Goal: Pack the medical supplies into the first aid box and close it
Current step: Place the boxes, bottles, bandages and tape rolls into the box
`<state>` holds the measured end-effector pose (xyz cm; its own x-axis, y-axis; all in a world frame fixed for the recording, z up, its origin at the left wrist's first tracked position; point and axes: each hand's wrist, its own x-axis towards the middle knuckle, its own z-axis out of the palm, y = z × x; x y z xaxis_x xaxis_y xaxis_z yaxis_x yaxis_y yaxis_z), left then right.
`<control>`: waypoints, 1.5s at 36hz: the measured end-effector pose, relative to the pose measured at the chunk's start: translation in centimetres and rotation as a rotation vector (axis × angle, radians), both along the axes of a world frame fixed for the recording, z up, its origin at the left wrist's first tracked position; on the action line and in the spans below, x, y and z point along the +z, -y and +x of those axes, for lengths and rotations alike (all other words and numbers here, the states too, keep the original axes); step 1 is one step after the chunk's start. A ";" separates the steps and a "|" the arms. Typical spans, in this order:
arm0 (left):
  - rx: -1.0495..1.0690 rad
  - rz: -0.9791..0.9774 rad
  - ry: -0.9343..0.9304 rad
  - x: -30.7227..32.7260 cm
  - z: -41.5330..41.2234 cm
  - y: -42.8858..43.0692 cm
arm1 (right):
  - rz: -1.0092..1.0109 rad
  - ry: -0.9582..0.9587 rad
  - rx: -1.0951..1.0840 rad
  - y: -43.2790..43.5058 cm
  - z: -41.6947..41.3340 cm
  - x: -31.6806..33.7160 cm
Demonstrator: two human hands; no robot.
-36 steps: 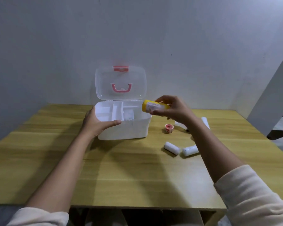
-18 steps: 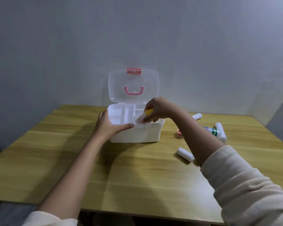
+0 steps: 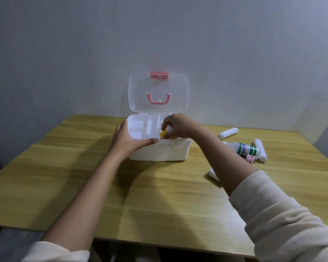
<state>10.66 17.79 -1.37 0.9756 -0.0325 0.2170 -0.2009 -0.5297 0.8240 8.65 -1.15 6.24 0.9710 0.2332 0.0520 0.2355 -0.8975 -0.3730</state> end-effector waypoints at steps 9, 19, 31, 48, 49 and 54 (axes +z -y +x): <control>0.002 -0.003 -0.006 0.1 0.0 0.0 | 0.109 0.115 -0.059 0.0 -0.5 0.1; 0.012 -0.020 -0.006 0.4 -0.2 0.2 | 0.137 0.202 -0.038 0.0 -0.7 -0.3; 0.021 -0.011 0.000 0.3 -0.2 0.2 | 0.226 0.233 -0.041 0.0 -0.9 -1.3; 0.017 -0.065 0.006 -0.2 0.0 0.0 | 0.364 0.205 -0.543 13.6 -3.3 -4.6; 0.016 -0.064 0.006 -0.2 0.0 0.0 | 0.283 0.139 -0.574 14.6 -3.6 -5.2; 0.019 -0.061 0.012 -0.3 0.0 -0.1 | -0.050 -0.124 -0.599 17.1 -4.2 -7.4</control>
<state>10.68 17.93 -1.63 0.9732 -0.0008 0.2299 -0.2018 -0.4827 0.8523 4.48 -18.23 -1.18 0.9323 -0.3554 -0.0667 -0.3574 -0.8777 -0.3192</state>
